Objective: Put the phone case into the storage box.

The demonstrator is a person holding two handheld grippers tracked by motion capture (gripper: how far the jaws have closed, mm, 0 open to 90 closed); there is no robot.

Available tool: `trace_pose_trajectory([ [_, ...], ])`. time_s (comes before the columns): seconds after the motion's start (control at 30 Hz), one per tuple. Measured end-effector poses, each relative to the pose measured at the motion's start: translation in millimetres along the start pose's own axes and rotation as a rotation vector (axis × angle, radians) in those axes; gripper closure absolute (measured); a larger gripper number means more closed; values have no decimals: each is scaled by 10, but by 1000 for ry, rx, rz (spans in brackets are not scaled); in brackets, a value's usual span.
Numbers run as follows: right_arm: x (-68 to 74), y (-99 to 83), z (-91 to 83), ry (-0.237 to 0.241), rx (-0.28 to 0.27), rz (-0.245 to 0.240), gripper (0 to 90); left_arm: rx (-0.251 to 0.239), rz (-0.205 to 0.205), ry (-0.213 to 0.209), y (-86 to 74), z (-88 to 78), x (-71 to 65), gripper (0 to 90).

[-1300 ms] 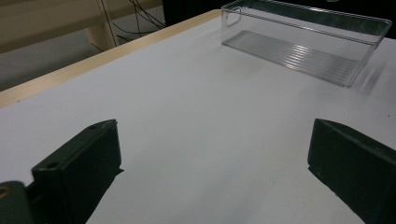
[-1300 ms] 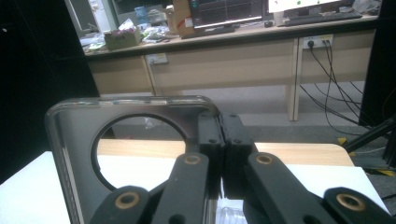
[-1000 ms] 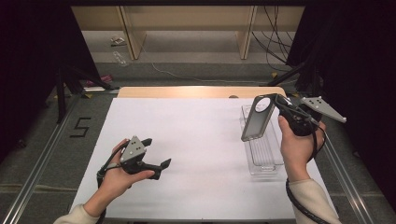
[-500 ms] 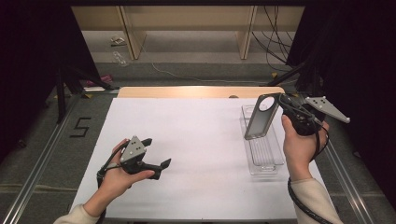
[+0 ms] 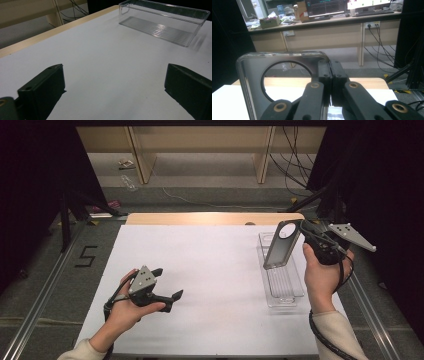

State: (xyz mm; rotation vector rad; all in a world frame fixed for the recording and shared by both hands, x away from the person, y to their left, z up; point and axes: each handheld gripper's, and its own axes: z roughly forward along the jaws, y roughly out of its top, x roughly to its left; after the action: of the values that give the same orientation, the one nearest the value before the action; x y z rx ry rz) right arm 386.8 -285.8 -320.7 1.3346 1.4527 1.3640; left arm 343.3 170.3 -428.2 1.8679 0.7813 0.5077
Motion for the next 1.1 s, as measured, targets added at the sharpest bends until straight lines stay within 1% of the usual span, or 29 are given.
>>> trace_pose_trajectory([
  [0.63,-51,-11,14,-20,3,-2,892,2,-1,-1,-4,6,-1,26],
  [1.1,-76,-17,34,-24,6,-3,892,4,0,-2,-8,10,-2,27],
])
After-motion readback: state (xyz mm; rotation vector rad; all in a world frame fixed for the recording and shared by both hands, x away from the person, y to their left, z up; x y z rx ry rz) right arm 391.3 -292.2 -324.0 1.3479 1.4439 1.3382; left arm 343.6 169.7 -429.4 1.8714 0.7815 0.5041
